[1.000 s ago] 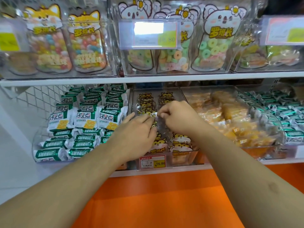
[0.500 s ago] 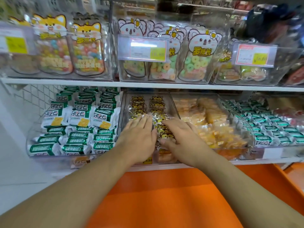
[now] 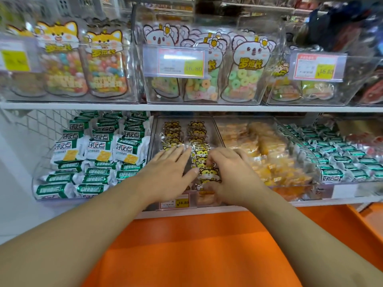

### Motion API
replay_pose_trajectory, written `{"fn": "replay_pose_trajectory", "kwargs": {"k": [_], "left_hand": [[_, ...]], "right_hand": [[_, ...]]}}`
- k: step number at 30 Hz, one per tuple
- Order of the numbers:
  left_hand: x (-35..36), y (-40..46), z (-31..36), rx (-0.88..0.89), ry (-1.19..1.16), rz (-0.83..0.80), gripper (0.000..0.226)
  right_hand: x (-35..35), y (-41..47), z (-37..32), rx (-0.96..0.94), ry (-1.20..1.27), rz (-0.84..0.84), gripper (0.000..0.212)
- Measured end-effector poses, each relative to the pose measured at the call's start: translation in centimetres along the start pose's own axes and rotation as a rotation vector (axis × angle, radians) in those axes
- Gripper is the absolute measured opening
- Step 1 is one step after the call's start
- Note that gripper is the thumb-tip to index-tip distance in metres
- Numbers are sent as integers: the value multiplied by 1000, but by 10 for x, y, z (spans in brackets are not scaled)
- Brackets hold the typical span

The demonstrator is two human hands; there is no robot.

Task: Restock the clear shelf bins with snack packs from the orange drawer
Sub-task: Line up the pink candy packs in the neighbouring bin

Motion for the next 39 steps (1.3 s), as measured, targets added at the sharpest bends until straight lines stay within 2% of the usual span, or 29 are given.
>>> {"fn": "replay_pose_trajectory", "kwargs": {"k": [2, 5, 23, 31, 36, 39], "left_hand": [[0, -5, -2, 12, 32, 21, 83], [4, -6, -7, -25, 119, 60, 79], [10, -11, -9, -7, 158, 40, 71], [6, -7, -5, -21, 84, 10, 100], [5, -1, -4, -52, 26, 16, 89], [7, -1, -4, -45, 67, 18, 85]], "right_hand": [[-1, 0, 2, -2, -9, -15, 52], [0, 3, 1, 21, -43, -41, 50], [7, 4, 1, 9, -139, -9, 56], [-8, 3, 8, 5, 14, -132, 63], [-15, 2, 9, 37, 154, -76, 47], [-11, 3, 11, 22, 112, -127, 29]]}}
Point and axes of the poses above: each hand's wrist, its own y-axis towards the middle knuckle, its own x-axis out of the palm, z = x × y, the point moved 5 cm from there along y, towards the middle knuckle, and after that the axes turned 12 degrees about y, right-handed, at the moved point
